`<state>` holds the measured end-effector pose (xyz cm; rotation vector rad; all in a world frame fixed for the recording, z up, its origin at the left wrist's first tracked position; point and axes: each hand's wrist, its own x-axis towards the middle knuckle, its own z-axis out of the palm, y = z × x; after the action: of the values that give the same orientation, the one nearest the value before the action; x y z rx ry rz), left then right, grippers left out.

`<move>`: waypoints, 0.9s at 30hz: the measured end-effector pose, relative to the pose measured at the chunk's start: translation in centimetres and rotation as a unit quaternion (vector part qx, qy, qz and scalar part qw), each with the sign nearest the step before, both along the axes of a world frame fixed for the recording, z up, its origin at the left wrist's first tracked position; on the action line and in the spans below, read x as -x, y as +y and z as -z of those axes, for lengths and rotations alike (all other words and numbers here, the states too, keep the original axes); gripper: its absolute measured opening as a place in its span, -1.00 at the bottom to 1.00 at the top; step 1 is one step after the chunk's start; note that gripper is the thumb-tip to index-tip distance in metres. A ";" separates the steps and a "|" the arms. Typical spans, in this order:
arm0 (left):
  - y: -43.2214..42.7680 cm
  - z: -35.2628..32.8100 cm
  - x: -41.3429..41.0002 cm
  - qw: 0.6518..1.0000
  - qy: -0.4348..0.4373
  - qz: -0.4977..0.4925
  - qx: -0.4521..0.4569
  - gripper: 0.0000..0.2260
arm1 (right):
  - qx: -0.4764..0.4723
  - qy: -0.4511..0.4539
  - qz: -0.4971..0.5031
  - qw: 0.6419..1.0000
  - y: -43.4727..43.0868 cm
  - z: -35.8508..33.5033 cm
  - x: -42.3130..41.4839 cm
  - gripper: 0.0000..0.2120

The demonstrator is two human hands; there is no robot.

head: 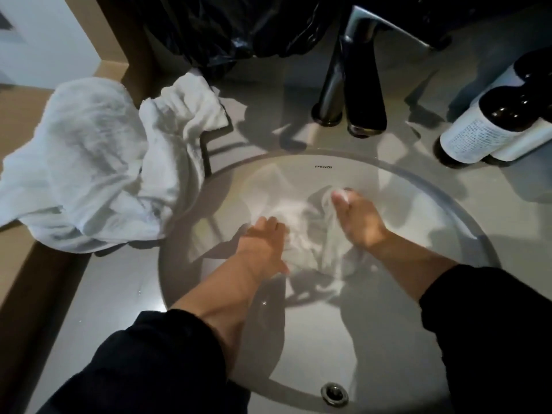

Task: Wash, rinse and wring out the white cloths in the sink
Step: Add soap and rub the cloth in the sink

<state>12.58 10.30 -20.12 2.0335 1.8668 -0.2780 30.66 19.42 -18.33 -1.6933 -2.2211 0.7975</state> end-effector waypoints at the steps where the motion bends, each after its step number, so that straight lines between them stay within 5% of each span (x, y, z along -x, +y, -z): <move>1: -0.2 -0.2 0.0 1.000 0.004 -0.007 0.001 -0.17 | 0.007 0.029 0.031 0.999 0.1 -0.5 -0.7 -0.58; 5: -0.1 -0.6 0.3 0.998 0.036 -0.036 0.025 0.04 | -0.136 0.017 -0.016 0.990 -4.4 0.2 0.1 -0.54; 10: -0.3 0.6 0.2 0.994 0.090 -0.028 -0.051 -0.14 | -0.187 -0.254 -0.202 0.927 -6.9 5.1 1.9 -0.48; 16: 0.2 1.5 -0.1 0.987 0.089 -0.020 -0.132 -0.64 | -0.217 -0.266 -0.236 0.909 -2.8 5.6 2.6 -0.57; 19: 0.4 1.0 -0.8 0.994 0.093 -0.053 -0.036 -0.58 | -0.146 -0.207 -0.221 0.942 -1.6 3.9 3.0 -0.49; 23: 0.6 -0.2 -1.0 0.991 0.116 -0.062 -0.040 -0.63 | -0.072 -0.059 -0.013 0.996 -0.4 0.8 0.5 -0.46; 27: -0.3 0.5 -1.1 0.994 0.084 0.055 -0.050 -0.10 | -0.024 0.062 0.111 0.992 -2.3 -0.3 -2.7 -0.58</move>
<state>13.73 10.00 -20.64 2.2491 1.9031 -0.4039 33.40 17.09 -18.00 -1.7762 -1.9137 0.7643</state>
